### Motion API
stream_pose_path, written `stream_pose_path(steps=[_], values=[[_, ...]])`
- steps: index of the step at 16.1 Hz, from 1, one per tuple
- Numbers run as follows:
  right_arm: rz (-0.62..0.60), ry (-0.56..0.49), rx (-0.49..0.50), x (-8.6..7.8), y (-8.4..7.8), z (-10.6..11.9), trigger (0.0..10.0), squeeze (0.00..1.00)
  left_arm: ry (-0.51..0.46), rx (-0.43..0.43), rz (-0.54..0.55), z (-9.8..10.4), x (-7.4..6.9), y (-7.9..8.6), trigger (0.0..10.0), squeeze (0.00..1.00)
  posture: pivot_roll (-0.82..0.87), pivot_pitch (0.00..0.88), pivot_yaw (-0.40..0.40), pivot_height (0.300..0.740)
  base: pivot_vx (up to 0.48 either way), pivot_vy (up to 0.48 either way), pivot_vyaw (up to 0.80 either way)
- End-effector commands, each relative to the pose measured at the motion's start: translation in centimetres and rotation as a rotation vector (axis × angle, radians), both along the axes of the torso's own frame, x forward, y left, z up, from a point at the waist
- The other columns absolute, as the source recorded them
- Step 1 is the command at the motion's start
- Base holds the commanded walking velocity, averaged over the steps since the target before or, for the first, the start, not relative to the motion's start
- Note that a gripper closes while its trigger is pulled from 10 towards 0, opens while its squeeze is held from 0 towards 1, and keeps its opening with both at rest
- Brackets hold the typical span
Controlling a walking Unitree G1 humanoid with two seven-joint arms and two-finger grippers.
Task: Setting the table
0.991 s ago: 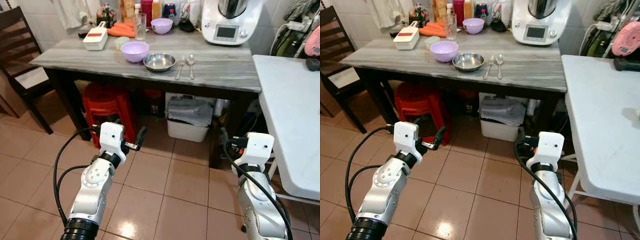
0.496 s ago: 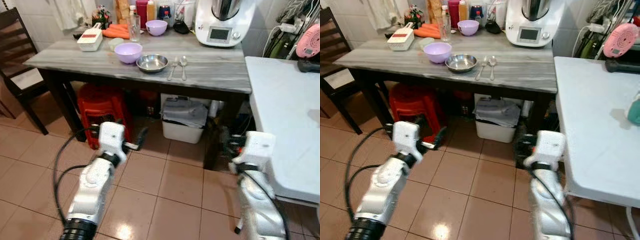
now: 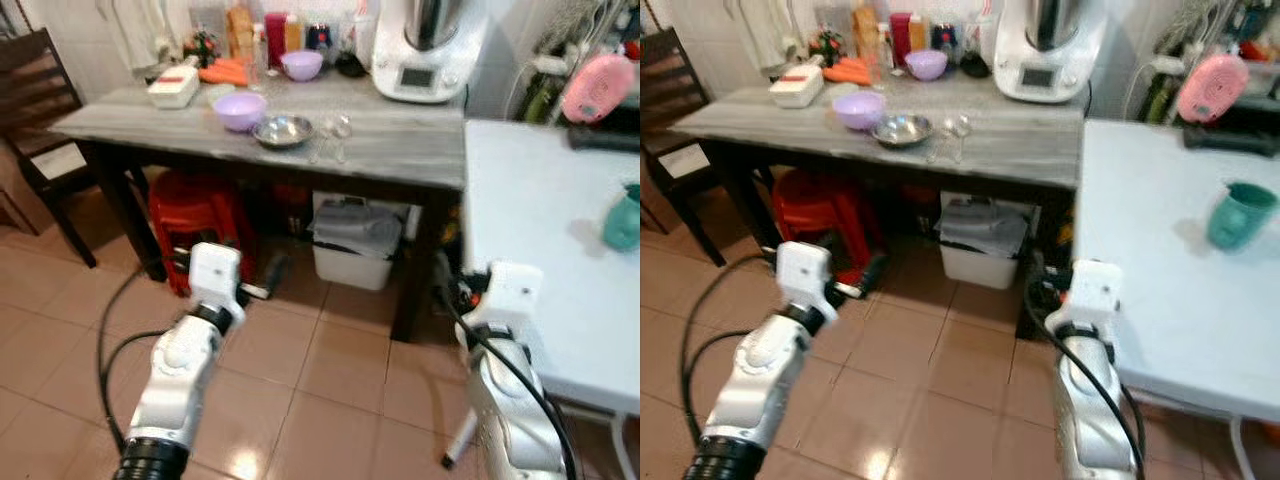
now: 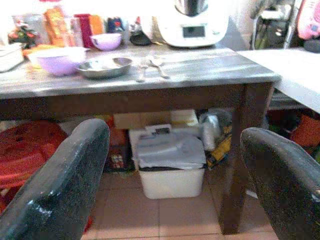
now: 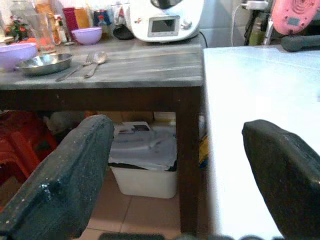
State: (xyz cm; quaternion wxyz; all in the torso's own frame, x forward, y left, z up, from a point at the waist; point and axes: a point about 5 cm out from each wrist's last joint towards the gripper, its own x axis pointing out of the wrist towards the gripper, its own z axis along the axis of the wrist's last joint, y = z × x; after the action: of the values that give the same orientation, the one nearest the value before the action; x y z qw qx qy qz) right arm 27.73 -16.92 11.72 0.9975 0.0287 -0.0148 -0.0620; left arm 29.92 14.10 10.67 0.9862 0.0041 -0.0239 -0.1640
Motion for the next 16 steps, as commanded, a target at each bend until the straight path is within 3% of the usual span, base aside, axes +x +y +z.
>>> stream_pose_path(steps=[1,13,16], values=[[-0.024,0.003,-0.009,-0.16,-0.72,0.01,10.0,0.00,-0.004,-0.006,-0.041,0.22,0.07,-1.05,10.0,0.00,-0.05,0.000,0.033,0.740,0.000,-0.330,0.00],[-0.017,0.001,-0.007,-0.04,-0.64,-0.03,10.0,0.00,-0.003,-0.011,-0.053,0.26,0.11,-1.51,10.0,0.00,-0.05,0.000,0.035,0.740,0.000,-0.325,0.00],[-0.015,0.001,-0.008,-0.03,-0.65,-0.06,10.0,0.00,-0.007,-0.029,-0.048,0.32,0.13,-1.46,10.0,0.00,-0.05,0.000,0.033,0.740,0.000,0.000,0.00]])
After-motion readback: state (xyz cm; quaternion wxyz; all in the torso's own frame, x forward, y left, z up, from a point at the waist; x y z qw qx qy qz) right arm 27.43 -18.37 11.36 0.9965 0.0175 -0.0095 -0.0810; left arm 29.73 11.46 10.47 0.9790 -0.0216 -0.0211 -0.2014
